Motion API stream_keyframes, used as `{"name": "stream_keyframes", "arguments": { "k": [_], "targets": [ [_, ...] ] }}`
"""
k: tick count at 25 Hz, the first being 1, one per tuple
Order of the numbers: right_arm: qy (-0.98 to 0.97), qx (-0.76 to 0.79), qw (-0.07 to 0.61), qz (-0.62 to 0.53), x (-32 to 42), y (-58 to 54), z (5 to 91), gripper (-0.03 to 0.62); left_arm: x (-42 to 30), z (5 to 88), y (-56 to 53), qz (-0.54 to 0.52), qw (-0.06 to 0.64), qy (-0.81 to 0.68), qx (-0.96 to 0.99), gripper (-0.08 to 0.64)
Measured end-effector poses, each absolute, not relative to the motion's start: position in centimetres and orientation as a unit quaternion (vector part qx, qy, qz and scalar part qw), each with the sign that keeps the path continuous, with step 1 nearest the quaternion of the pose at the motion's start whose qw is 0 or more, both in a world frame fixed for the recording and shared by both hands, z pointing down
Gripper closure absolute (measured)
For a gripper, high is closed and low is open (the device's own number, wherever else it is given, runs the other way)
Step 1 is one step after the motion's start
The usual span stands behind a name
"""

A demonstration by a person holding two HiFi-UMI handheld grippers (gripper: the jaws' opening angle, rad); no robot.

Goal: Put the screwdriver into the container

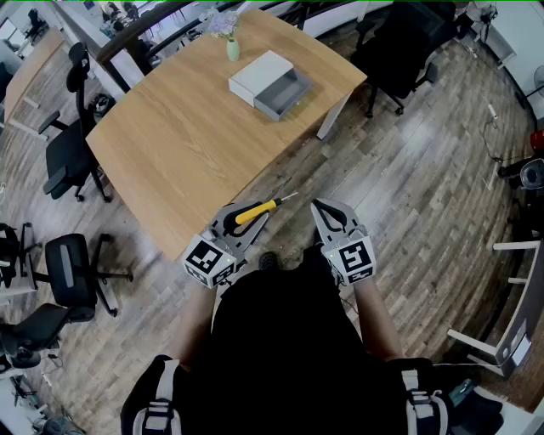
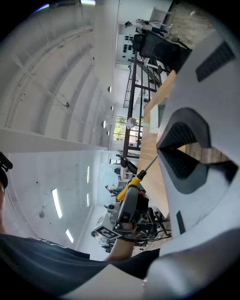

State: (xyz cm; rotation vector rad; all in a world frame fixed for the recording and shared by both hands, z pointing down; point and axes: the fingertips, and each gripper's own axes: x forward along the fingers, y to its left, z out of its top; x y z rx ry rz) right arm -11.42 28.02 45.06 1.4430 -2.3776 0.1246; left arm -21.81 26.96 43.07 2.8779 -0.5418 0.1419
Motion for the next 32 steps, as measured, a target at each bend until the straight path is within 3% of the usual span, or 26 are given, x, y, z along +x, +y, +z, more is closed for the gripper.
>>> {"name": "stream_keyframes", "arguments": {
  "k": [32],
  "targets": [
    [-0.843, 0.502, 0.187, 0.039, -7.9, 23.9, 46.0, 0.568, -18.9, 42.8, 23.2, 0.054, 0.104, -0.204, 0.972, 0.467]
  ]
}}
